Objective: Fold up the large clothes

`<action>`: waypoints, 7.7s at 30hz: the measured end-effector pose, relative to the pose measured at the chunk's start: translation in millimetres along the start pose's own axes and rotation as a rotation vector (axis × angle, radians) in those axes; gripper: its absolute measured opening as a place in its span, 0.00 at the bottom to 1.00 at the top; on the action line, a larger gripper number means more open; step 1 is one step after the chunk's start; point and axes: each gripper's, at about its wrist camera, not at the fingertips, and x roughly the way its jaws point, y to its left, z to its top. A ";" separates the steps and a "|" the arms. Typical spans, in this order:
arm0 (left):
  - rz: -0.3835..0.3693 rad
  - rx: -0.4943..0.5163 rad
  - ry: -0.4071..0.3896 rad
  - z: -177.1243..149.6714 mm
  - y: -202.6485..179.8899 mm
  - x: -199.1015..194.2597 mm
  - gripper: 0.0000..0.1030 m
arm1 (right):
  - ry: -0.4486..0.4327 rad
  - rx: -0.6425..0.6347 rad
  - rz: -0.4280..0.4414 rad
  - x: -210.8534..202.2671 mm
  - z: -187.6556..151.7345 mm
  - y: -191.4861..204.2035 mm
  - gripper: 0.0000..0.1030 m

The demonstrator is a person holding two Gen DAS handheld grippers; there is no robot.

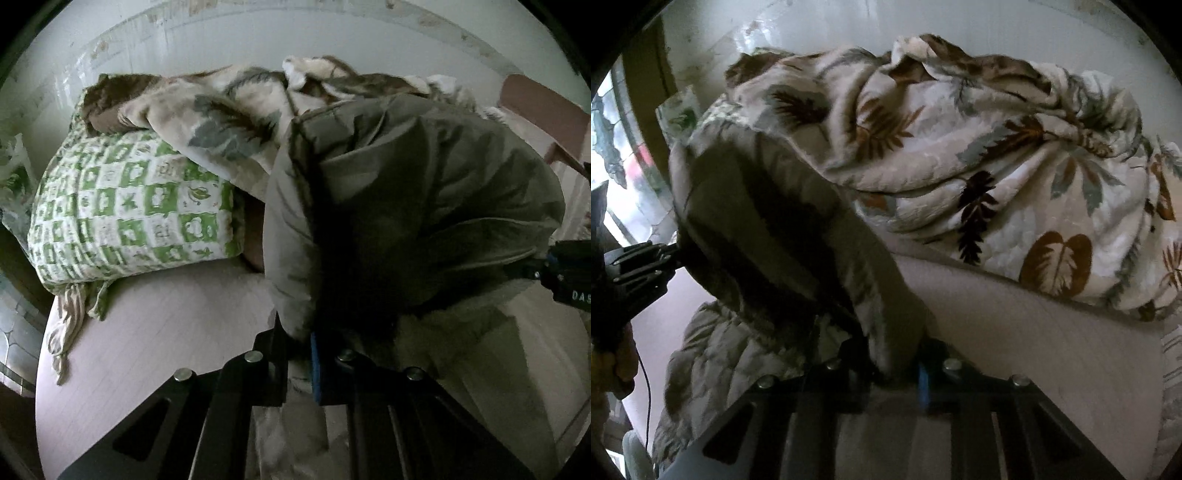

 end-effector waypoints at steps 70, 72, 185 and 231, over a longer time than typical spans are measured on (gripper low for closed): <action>-0.040 0.017 0.190 -254.0 -37.3 2.5 0.03 | 0.162 -0.099 -0.030 -18.9 -274.6 50.1 0.41; -0.070 -0.015 0.192 -253.0 -32.1 5.4 0.03 | 0.110 -0.077 -0.020 -38.8 -277.4 44.9 0.83; 0.177 -0.072 -0.031 -352.7 -49.3 -133.0 0.80 | -0.055 0.107 -0.043 -163.8 -359.0 150.3 1.00; 0.011 -0.255 0.350 -499.3 51.7 -103.7 0.96 | 0.260 0.373 -0.029 -148.3 -496.1 55.6 1.00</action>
